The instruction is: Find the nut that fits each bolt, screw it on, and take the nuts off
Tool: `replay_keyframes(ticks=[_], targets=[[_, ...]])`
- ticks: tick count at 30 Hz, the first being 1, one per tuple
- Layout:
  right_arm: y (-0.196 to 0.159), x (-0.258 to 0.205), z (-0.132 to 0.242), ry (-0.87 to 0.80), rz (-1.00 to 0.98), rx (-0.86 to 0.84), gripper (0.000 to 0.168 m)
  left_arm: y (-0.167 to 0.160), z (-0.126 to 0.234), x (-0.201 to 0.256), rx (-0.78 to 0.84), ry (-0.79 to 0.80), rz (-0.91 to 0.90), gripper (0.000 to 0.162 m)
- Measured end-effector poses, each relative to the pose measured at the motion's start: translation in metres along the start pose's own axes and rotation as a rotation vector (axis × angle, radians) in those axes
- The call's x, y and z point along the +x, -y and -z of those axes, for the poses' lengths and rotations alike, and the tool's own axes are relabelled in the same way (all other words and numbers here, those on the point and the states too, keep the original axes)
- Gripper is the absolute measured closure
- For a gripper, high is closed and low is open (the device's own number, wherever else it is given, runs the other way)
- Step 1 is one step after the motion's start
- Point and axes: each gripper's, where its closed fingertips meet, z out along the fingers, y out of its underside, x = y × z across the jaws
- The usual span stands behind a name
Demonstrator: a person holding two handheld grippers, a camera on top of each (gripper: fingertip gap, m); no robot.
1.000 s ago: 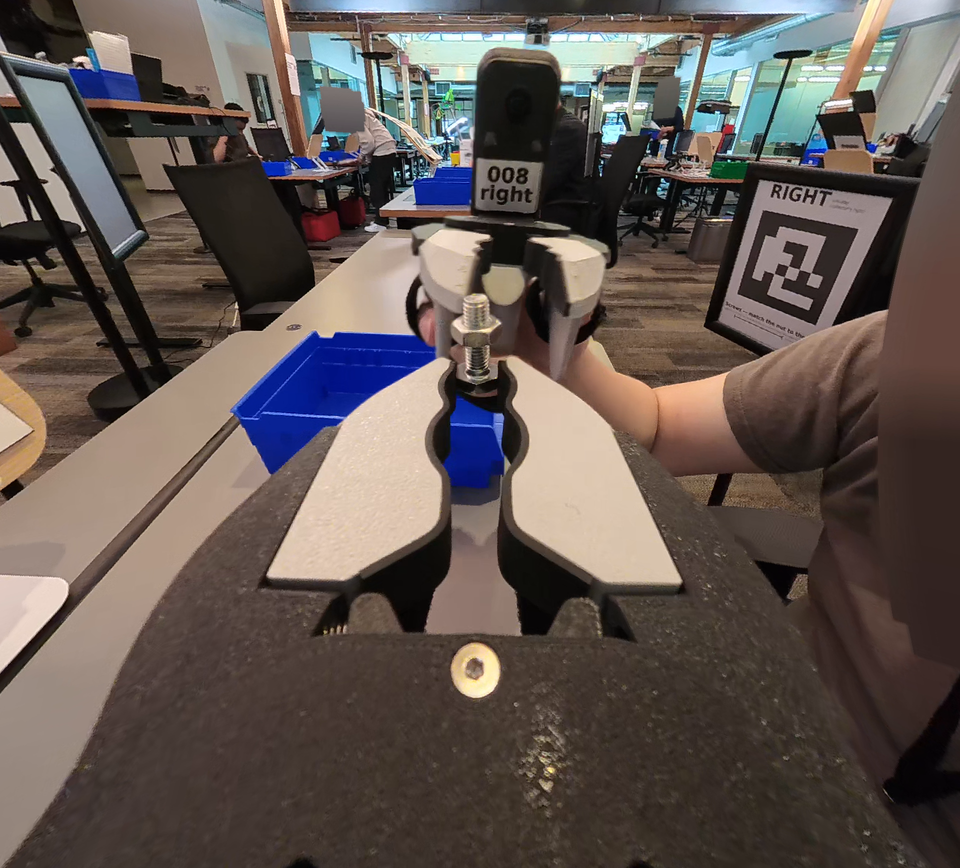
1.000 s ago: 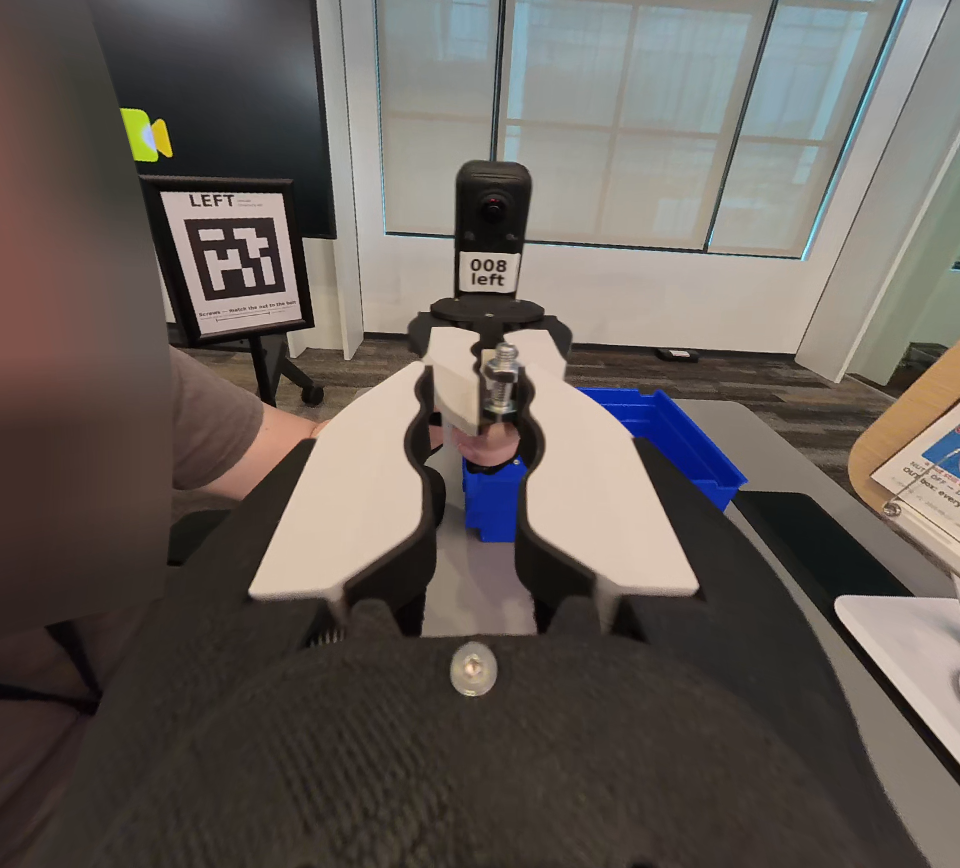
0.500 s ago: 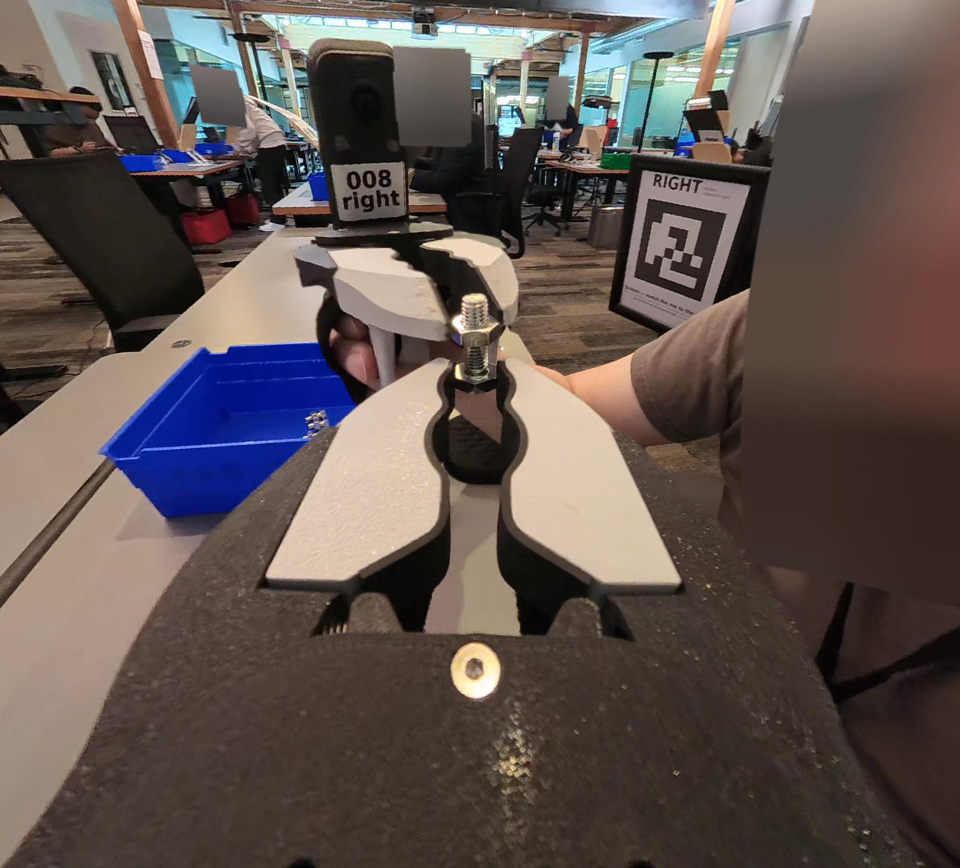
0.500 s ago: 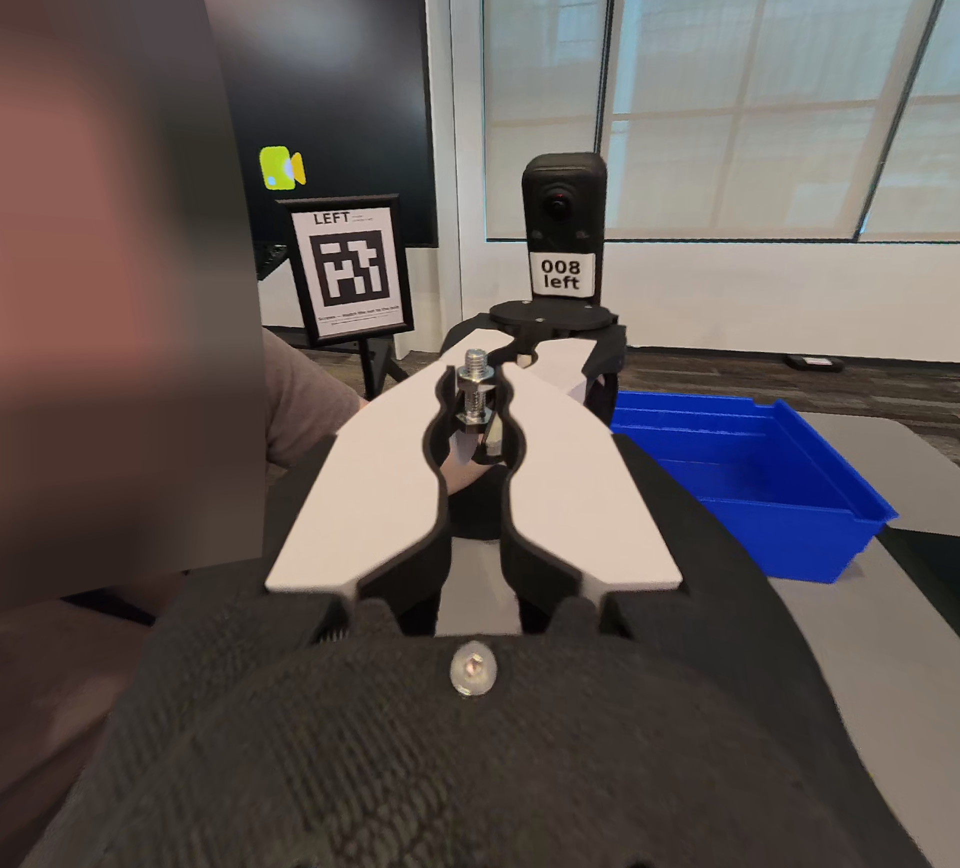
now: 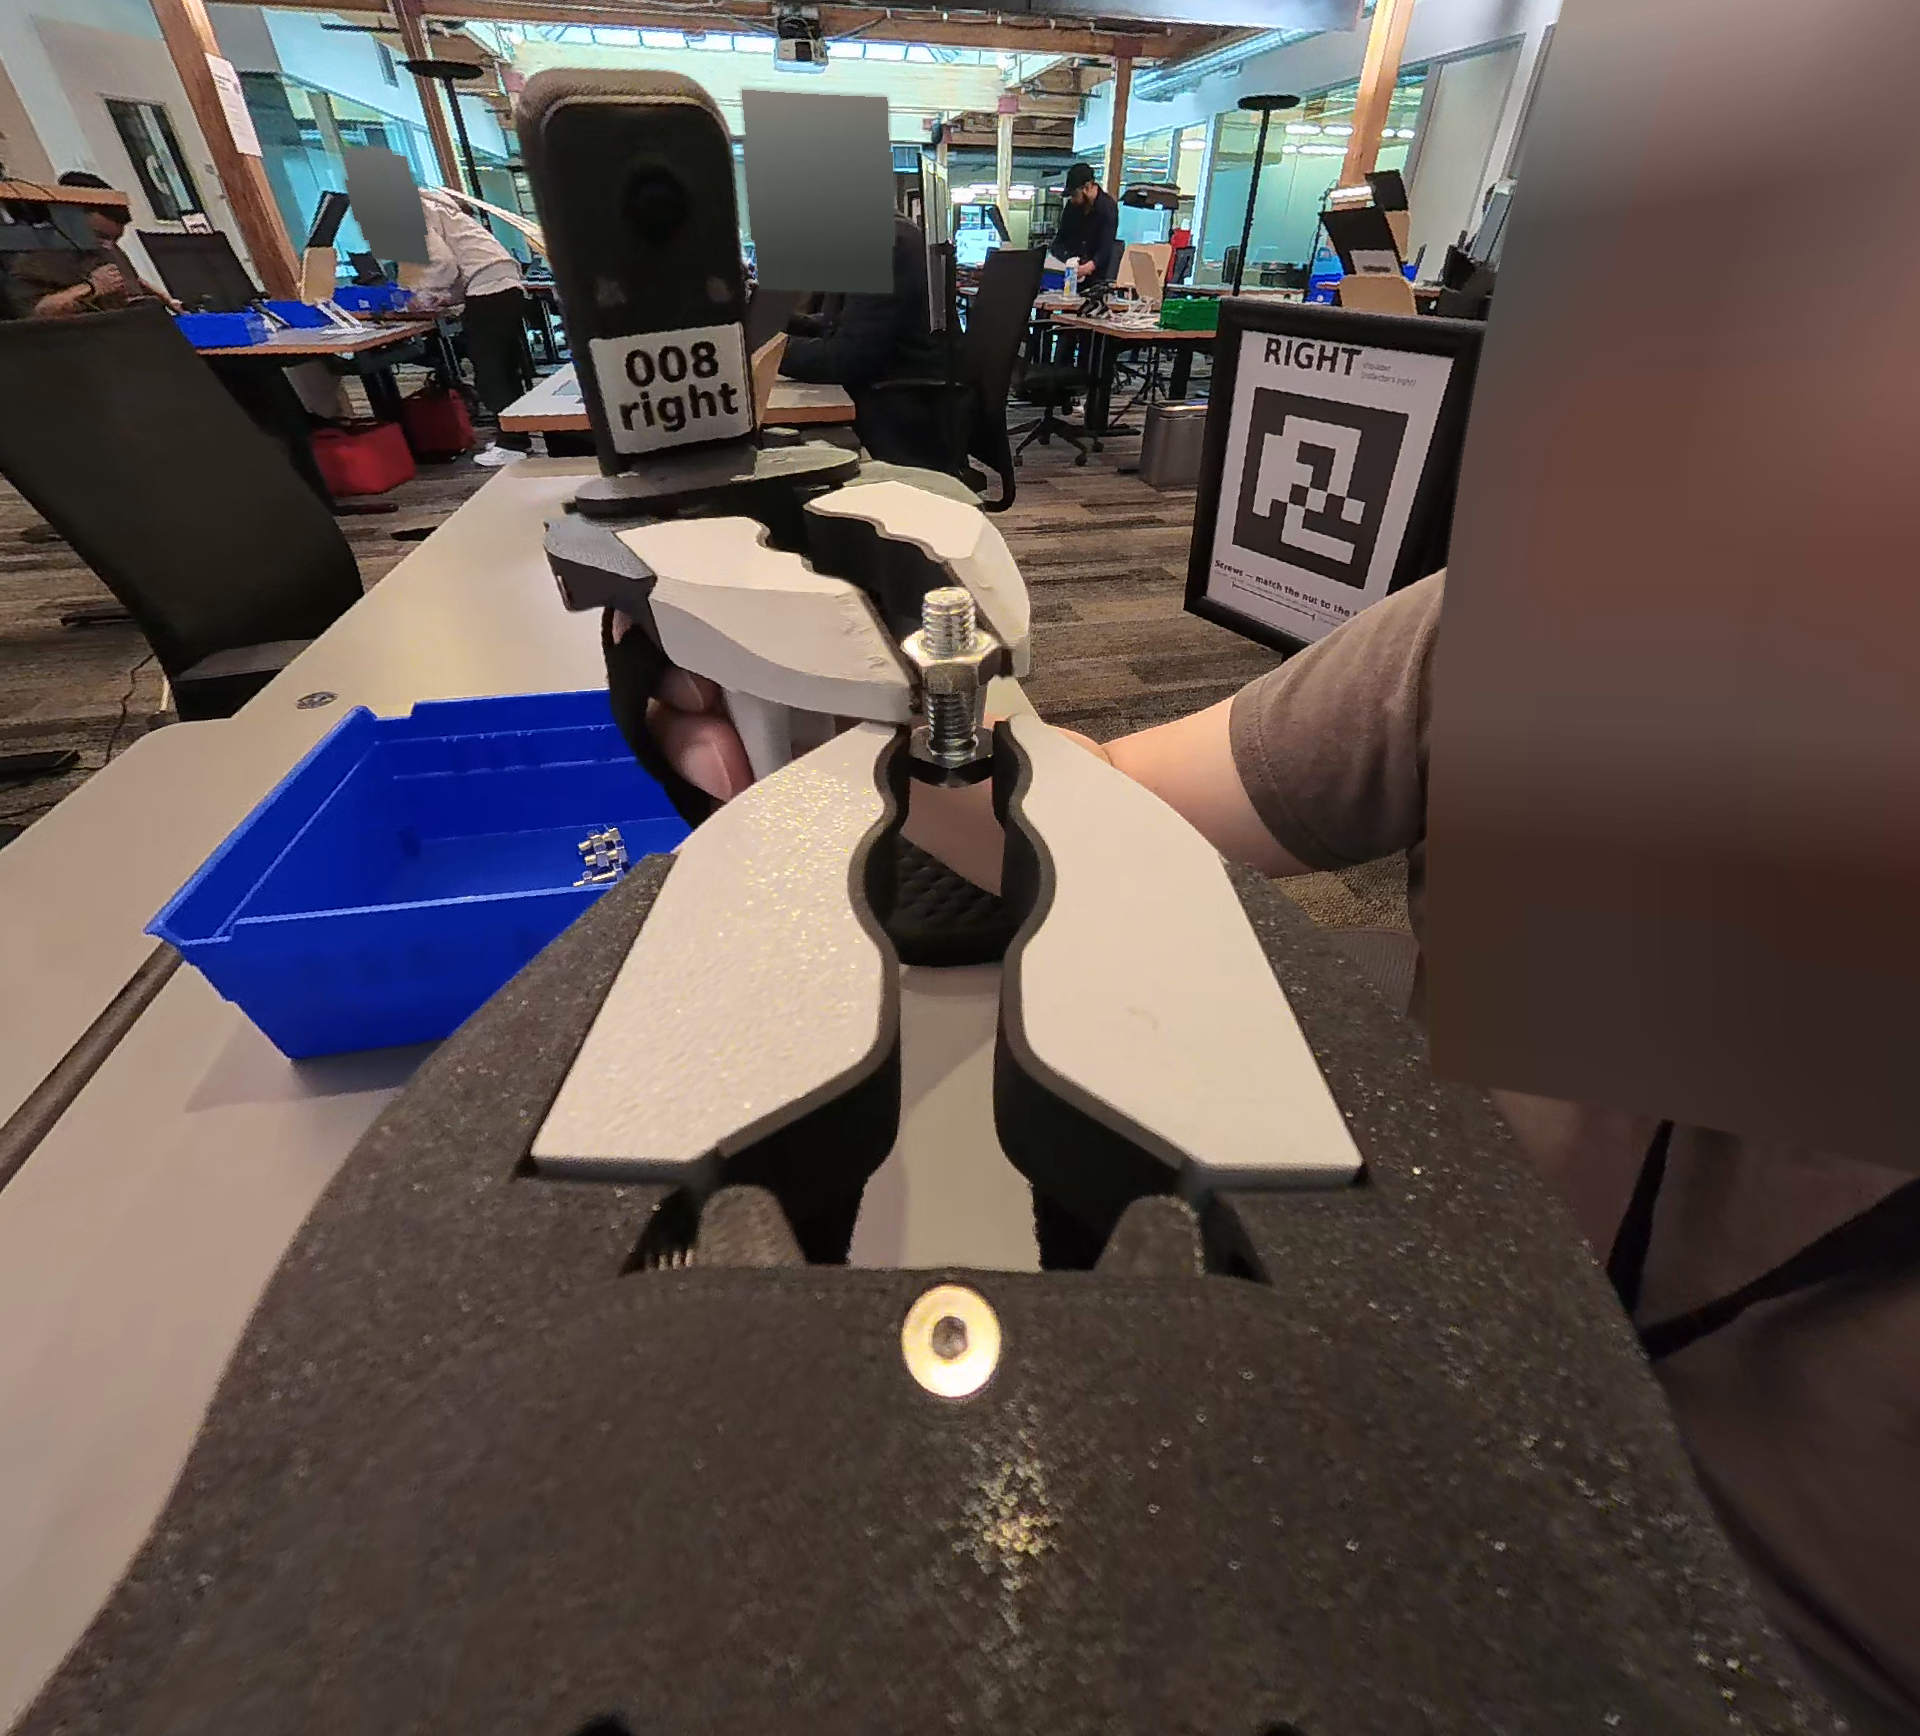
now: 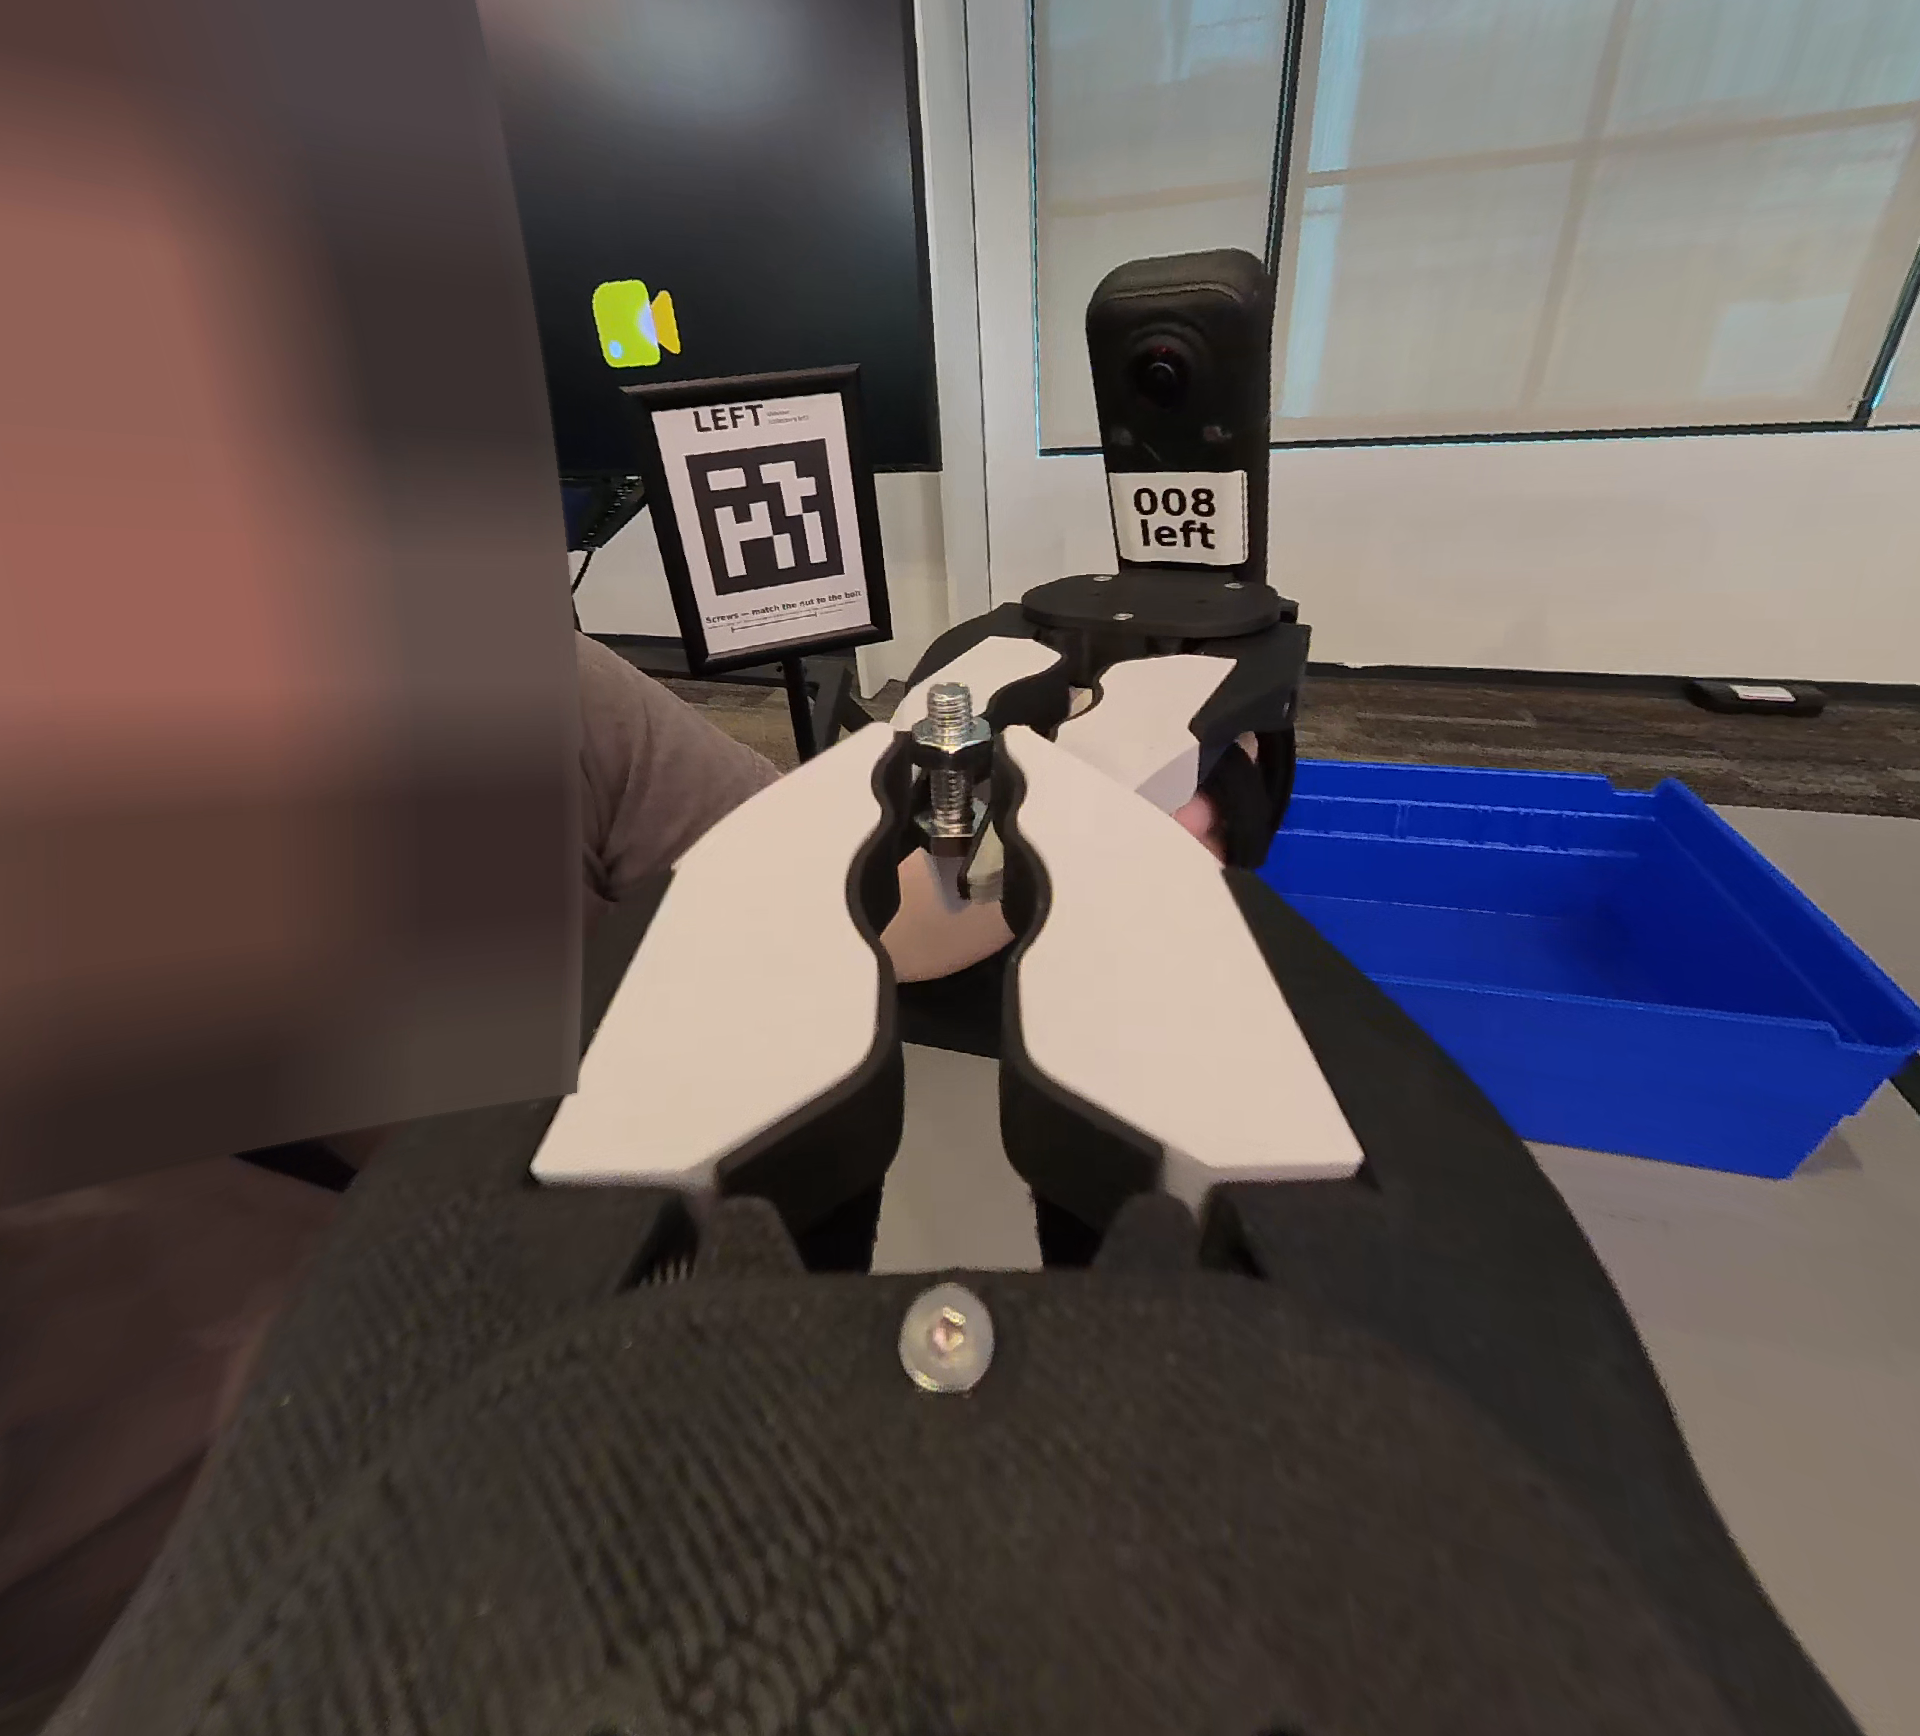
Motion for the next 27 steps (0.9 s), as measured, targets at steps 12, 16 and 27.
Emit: replay_keyframes(ticks=[12, 16, 27], targets=[[0.003, 0.007, 0.004, -0.036, -0.005, 0.013, 0.153, 0.001, 0.001, -0.009, 0.019, 0.047, 0.029, 0.114], [0.004, 0.015, 0.016, -0.109, -0.011, -0.03, 0.153, -0.001, 0.005, -0.018, -0.01, 0.114, 0.027, 0.101], [-0.105, 0.07, 0.284, -1.146, -0.536, -0.768, 0.153, 0.001, 0.025, -0.023, -0.11, 0.236, -0.018, 0.105]])
